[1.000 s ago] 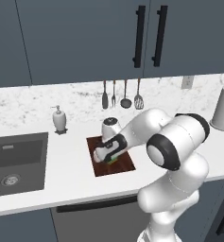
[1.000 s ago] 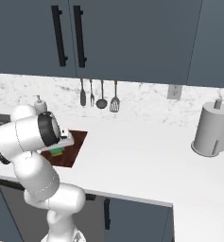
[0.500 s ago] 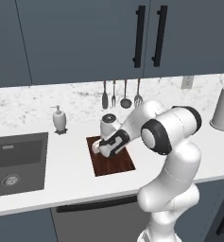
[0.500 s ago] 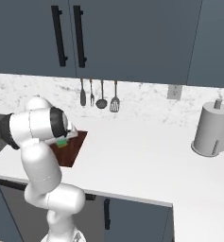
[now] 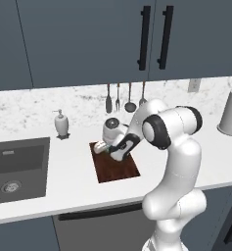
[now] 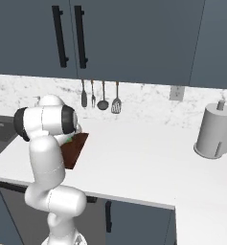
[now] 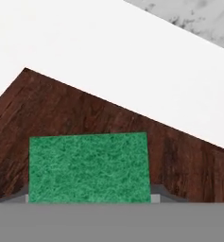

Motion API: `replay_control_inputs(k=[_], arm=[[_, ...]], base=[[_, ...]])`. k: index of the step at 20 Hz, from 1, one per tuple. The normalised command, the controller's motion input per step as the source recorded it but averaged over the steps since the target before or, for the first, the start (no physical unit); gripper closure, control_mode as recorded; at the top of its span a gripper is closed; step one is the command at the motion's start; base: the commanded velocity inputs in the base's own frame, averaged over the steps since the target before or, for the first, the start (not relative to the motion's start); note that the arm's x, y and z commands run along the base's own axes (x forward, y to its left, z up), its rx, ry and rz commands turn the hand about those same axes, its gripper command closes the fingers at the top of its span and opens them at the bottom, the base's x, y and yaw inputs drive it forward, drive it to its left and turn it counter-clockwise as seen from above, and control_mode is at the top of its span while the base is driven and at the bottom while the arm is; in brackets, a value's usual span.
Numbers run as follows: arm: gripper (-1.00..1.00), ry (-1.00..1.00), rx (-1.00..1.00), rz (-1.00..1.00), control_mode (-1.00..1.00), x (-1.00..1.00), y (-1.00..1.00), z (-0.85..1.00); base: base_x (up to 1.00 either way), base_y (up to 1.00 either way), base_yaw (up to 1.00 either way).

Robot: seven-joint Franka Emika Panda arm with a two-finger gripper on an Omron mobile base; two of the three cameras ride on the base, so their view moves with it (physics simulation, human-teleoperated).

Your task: Pick up the sponge from the counter and clean the cutting board by briefly scrubbing or pressing down on the cutting board. Once finished, release the sponge.

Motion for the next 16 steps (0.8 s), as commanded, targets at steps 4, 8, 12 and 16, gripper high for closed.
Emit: replay_control_inputs(k=[4, 8, 12, 16], arm=[[1.00, 0.00, 0.09, 0.00, -1.00, 0.08, -0.27, -0.40], [1.00, 0.13, 0.24, 0.00, -1.00, -0.01, -0.57, -0.76], [1.00, 0.10, 0.26, 0.00, -1.00, -0.07, -0.63, -0.41], [1.00, 0.11, 0.13, 0.00, -1.00, 0.03, -0.30, -0.27]], base=[[0.00, 0.00, 0.00], [0.00, 0.00, 0.00], [0.00, 0.00, 0.00], [0.00, 0.00, 0.00]])
